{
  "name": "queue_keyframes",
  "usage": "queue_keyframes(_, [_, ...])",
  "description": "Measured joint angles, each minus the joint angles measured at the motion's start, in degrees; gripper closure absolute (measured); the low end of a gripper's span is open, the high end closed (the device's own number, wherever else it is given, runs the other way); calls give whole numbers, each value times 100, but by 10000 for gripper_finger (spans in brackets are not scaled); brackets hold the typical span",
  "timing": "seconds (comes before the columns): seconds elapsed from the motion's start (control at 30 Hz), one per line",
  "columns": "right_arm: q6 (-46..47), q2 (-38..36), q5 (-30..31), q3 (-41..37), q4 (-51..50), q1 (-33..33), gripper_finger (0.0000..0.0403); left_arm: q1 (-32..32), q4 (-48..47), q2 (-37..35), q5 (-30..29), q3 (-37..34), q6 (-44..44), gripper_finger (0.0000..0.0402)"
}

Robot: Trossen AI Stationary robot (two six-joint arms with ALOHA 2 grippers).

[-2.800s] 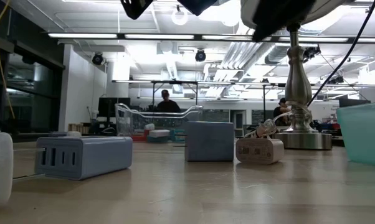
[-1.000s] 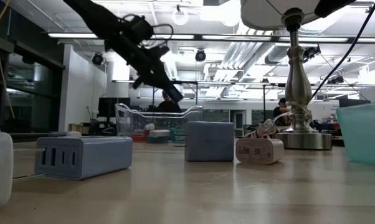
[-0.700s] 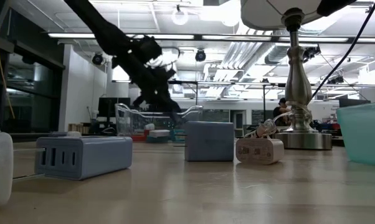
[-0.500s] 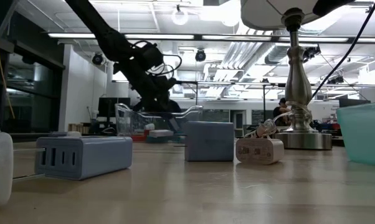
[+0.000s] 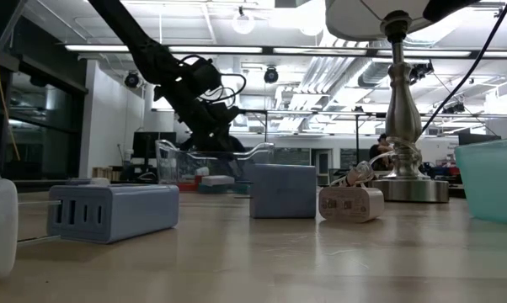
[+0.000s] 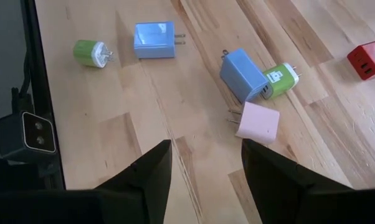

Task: Pick & Place Office items
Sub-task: Put the blue digital clock into the transparent bin, then put the purple charger adapter into the green bin

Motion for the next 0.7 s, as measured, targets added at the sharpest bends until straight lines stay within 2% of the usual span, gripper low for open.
queue_keyframes(0.37, [0, -1, 0, 0, 0, 0, 222, -2, 5, -2, 4, 0, 2, 245])
queue_keyframes(0.6, [0, 1, -2, 0, 0, 0, 222, -2, 120, -4, 31, 0, 53, 240])
queue_keyframes(0.7, [0, 0, 0, 0, 0, 0, 222, 0, 194, -103, 311, -2, 152, 240])
